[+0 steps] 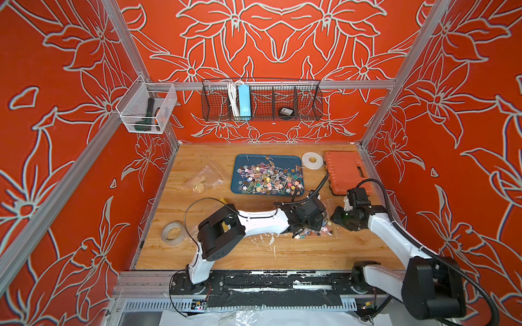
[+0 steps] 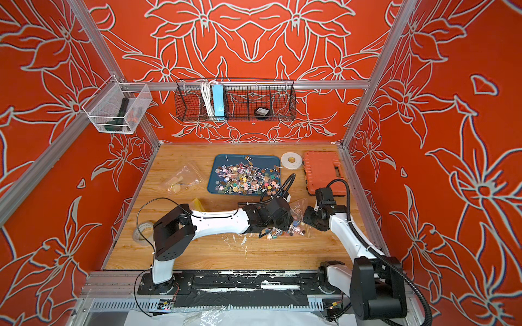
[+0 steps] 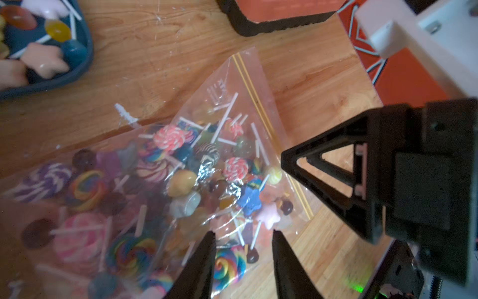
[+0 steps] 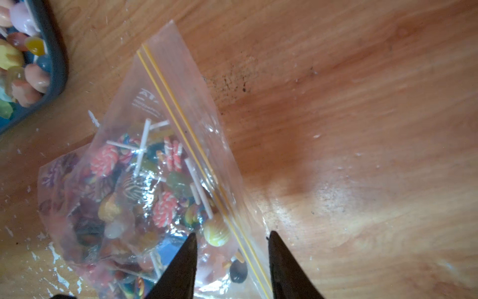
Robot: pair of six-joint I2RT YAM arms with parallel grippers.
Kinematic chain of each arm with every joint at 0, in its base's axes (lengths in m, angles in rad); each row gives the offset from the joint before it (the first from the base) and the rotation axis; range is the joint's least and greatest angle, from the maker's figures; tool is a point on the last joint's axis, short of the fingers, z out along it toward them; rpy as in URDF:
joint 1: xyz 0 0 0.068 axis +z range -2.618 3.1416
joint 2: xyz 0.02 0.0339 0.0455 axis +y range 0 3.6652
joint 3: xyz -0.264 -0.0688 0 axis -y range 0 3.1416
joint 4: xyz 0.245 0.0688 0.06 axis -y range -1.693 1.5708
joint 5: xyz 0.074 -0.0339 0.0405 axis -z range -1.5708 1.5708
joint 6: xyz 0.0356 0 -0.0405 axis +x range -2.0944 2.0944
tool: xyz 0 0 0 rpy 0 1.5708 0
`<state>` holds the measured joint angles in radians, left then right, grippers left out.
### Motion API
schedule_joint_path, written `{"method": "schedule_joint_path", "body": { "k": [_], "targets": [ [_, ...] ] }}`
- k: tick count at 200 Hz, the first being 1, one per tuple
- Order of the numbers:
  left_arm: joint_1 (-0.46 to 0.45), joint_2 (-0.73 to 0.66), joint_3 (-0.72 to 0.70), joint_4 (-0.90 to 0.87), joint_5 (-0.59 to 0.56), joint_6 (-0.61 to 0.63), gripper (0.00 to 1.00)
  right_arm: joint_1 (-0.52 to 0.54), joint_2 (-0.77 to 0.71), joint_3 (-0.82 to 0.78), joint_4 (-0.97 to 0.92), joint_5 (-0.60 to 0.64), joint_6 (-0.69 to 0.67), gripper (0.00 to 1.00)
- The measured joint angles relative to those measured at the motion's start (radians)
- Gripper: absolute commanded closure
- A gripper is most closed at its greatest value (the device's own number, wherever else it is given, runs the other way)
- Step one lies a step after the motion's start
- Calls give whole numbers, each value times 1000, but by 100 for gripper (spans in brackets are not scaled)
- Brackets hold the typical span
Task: Pour candies out of the ziploc bag
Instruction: Move the ziploc bag to the center of the board.
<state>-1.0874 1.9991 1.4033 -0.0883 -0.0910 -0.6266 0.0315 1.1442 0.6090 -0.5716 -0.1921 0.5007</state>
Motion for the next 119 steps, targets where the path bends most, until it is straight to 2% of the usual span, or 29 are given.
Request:
{"method": "schedule_joint_path", "body": {
  "k": [53,119],
  "targets": [
    [2,114,63,-5,6,14,63,0,11,-6,18,-10,0,54],
    [9,100,14,-5,-29,12,63,0,24,-46,42,-79,3,55]
  ]
}}
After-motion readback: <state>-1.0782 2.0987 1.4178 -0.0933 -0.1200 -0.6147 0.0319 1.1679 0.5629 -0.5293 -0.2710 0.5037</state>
